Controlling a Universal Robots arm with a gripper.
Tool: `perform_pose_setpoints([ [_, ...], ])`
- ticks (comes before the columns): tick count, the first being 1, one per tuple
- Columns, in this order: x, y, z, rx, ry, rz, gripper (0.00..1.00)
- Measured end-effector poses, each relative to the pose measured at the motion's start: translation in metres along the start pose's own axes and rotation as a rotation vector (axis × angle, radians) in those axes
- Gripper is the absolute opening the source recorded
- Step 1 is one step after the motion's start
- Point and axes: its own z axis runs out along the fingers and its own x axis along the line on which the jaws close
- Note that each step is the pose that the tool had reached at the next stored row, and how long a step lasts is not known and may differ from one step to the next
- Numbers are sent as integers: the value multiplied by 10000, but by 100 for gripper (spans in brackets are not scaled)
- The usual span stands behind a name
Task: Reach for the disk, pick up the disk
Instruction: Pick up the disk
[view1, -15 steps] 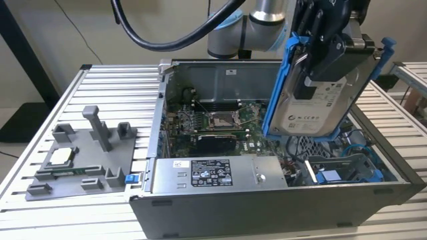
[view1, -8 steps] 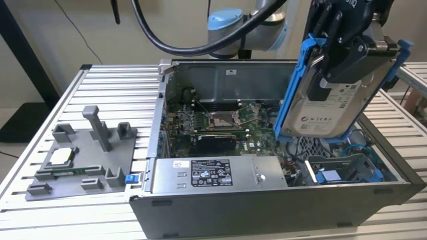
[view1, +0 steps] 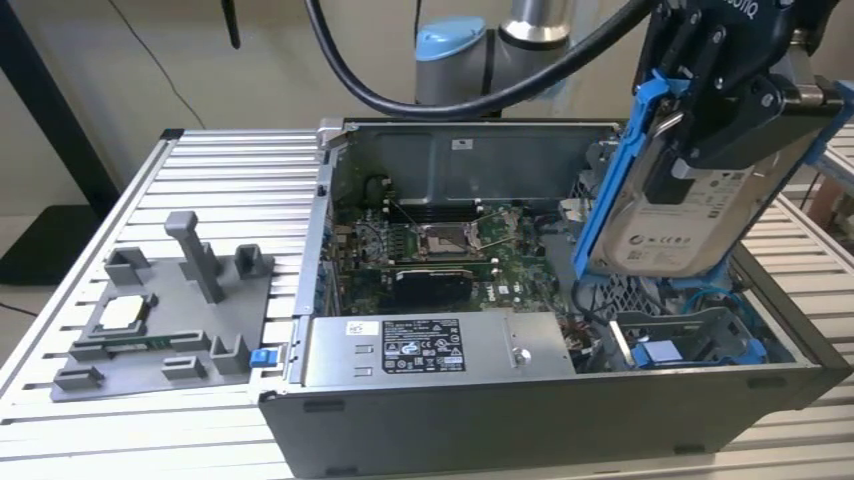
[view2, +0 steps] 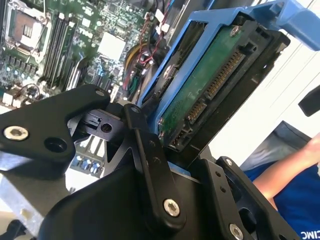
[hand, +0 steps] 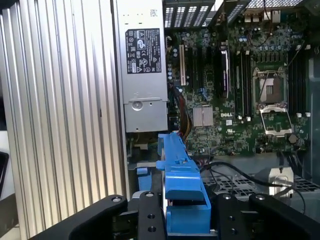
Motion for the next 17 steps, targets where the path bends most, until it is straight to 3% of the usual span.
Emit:
perform_pose_setpoints([
  [17,14,-452,12,-42,4,0,0],
])
